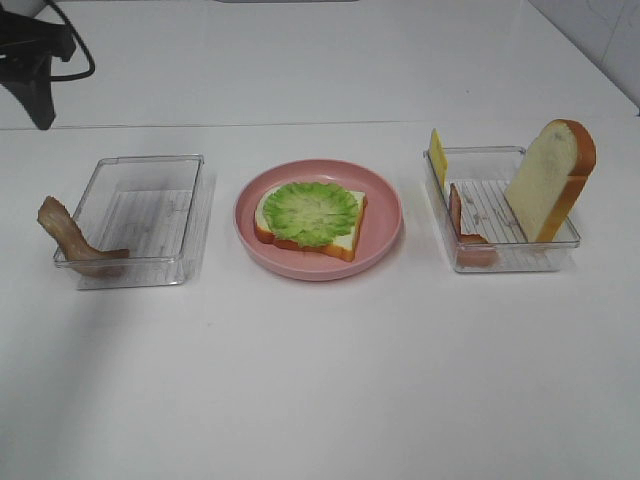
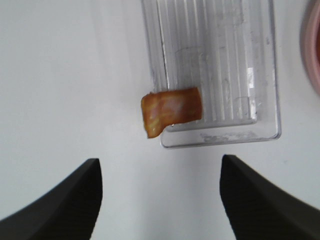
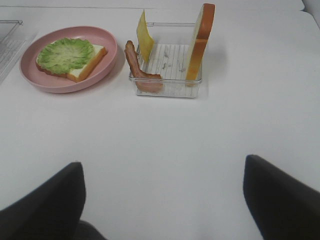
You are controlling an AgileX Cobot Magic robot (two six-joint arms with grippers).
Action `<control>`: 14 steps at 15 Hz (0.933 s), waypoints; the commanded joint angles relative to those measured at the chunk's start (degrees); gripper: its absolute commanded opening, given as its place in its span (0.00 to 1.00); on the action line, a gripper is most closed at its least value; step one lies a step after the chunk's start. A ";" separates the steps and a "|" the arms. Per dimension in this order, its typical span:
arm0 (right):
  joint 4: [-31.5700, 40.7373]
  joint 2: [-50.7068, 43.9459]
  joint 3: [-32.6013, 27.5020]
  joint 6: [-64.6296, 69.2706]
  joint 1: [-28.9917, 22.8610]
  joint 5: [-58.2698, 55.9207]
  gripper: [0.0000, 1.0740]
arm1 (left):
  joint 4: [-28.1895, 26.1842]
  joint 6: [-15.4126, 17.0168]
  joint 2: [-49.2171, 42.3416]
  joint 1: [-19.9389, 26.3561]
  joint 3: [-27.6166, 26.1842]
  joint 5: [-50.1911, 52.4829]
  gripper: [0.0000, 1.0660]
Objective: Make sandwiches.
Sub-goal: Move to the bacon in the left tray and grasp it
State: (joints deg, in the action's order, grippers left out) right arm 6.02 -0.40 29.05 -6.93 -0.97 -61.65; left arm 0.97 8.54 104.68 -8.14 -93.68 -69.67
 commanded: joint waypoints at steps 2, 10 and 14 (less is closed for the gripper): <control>-0.06 -0.63 -0.11 -0.74 0.23 0.57 0.75 | 0.11 1.83 -1.55 3.44 6.53 -3.67 0.61; -0.06 -0.63 -0.11 -0.74 0.23 0.57 0.75 | -2.23 2.01 4.58 3.50 10.20 7.91 0.61; -0.06 -0.63 -0.11 -0.74 0.23 0.57 0.75 | -2.81 1.32 9.28 3.50 10.20 11.46 0.59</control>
State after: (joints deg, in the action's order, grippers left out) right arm 6.02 -0.40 29.05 -6.93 -0.97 -61.65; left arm -1.15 9.91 113.73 -4.64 -83.82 -58.84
